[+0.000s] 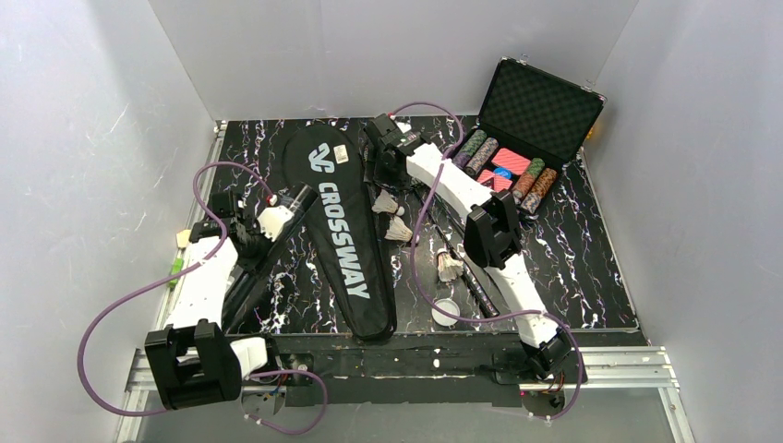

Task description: Pack up the badminton gear

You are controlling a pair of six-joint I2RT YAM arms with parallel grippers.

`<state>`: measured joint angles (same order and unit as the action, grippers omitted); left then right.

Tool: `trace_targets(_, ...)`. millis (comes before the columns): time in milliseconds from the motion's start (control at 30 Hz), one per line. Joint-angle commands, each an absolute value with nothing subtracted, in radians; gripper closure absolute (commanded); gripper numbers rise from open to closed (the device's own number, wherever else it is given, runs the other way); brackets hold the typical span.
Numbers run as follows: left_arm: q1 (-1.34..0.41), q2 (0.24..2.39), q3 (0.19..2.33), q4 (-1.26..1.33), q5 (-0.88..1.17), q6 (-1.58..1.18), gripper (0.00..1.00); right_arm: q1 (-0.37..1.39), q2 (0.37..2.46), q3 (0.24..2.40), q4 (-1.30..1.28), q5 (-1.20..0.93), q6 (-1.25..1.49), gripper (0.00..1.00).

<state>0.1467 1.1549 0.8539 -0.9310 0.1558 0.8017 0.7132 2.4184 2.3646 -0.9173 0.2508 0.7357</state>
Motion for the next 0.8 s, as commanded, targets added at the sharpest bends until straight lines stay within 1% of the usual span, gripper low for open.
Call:
trace_targets(0,0.144,1.093,0.883,-0.938,0.239,0.858,0.63,0.715,2.458,2.399,-0.931,0.268,0.752,0.28)
trace_targets(100,0.145,1.082,0.874,-0.941,0.266,0.887,0.62,0.714,2.443,2.358,-0.927,0.293,0.745,0.32)
trace_targets(300,0.141,1.098,0.902,-0.942,0.289,0.905,0.62,0.713,2.421,2.337,-0.942,0.335,0.726,0.44)
trace_targets(567,0.121,1.072,0.943,-0.964,0.356,0.921,0.6,0.713,2.362,2.278,-0.955,0.37,0.715,0.73)
trace_targets(733,0.086,1.082,0.988,-1.0,0.41,0.922,0.59,0.713,2.297,2.223,-0.982,0.381,0.714,0.96)
trace_targets(767,0.075,1.082,0.987,-0.996,0.42,0.919,0.59,0.713,2.276,2.203,-0.986,0.384,0.716,0.99)
